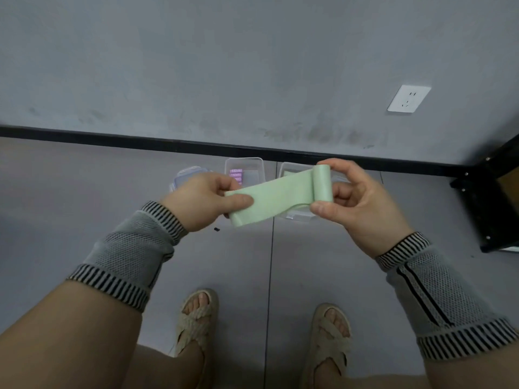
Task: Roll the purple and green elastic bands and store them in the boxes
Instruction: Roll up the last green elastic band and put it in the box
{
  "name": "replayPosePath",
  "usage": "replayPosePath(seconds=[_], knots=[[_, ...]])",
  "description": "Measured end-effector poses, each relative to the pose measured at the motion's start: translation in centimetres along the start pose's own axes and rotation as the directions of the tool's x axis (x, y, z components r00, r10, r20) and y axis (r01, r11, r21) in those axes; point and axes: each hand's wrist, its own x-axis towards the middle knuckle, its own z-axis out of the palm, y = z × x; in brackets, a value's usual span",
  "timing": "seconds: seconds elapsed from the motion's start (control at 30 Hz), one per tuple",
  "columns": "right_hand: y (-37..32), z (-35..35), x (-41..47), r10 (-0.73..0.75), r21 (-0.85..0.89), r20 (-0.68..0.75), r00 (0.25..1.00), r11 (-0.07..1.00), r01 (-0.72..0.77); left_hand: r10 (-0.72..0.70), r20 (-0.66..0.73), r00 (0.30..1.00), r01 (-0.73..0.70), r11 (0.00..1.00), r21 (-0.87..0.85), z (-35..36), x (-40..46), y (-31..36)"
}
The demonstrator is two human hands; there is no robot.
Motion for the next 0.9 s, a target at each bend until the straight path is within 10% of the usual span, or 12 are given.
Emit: replayPosePath(seconds=[0.23, 0.67, 0.9], knots=[[0.7, 0.4, 0.4, 0.018, -0.066, -0.078, 0.997, 0.998, -0.023, -0.179, -0.014, 0.984, 0.141, 0.818, -0.557, 0.6, 0.7, 0.2], [1.3, 1.0, 1.2, -0.015, -0.348, -0.424, 0.905, 0.926, -0.148, -0.037, -0.169, 0.985, -0.056, 0.856, -0.514, 1.4, 0.2, 1.5], [-1.6, 1.4, -0.5, 0.048, -0.081, 0.089, 0.995, 0.996, -0.041, -0.197, -0.348, 0.916, -0.012, 0.857, -0.515, -0.8, 1.3, -0.9]])
